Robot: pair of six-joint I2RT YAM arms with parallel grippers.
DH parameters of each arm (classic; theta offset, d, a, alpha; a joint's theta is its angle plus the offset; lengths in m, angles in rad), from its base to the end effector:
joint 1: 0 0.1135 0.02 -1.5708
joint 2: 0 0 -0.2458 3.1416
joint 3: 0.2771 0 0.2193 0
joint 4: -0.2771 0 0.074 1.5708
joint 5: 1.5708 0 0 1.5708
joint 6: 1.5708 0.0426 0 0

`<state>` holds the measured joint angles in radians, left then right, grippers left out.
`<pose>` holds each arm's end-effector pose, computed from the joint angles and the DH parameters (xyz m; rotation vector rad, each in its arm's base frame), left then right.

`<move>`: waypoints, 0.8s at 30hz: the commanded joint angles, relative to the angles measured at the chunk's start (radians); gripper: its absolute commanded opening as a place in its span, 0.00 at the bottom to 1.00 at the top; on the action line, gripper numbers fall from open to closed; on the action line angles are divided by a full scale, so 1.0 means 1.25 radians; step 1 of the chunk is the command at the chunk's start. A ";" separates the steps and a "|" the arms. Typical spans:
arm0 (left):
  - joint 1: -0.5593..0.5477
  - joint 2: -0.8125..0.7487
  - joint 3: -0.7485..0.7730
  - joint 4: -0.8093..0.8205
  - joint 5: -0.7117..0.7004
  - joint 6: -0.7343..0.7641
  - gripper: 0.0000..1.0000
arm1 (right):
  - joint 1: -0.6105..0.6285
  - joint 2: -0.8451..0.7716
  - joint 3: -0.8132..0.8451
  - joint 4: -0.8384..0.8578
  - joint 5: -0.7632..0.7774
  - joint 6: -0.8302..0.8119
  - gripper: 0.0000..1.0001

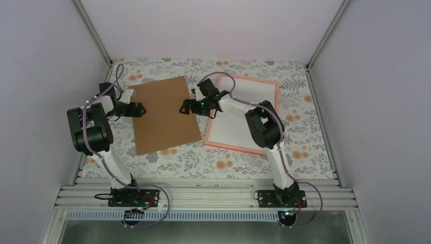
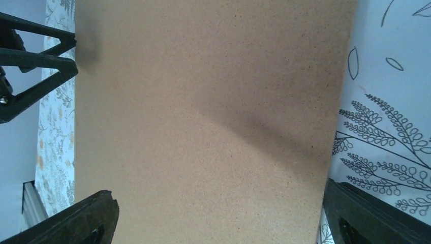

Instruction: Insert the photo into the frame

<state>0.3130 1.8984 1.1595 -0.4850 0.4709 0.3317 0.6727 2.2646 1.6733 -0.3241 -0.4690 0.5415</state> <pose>0.3232 0.0843 0.1432 0.1353 2.6313 -0.4529 0.3431 0.2979 0.1459 -0.3918 2.6532 1.0429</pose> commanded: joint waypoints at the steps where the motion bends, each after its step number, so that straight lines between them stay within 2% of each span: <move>1: -0.021 0.030 -0.048 -0.057 0.006 -0.012 0.92 | -0.002 0.058 0.015 -0.030 -0.075 0.038 1.00; 5: -0.033 0.034 -0.062 -0.057 0.042 0.004 0.92 | -0.003 0.049 0.028 0.002 -0.160 0.010 0.98; 10: -0.049 0.032 -0.069 -0.059 0.072 0.012 0.91 | -0.005 -0.026 0.030 0.031 -0.216 -0.035 0.95; 19: -0.082 0.022 -0.064 -0.062 0.103 0.014 0.90 | -0.014 -0.167 -0.027 0.033 -0.207 -0.090 0.94; 24: -0.135 0.000 -0.053 -0.075 0.135 0.027 0.90 | -0.037 -0.222 -0.107 0.007 -0.202 -0.102 0.93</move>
<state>0.2401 1.8877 1.1267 -0.4278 0.4820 0.3542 0.6331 2.0529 1.6104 -0.3744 -0.6342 0.4564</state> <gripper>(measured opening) 0.901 0.936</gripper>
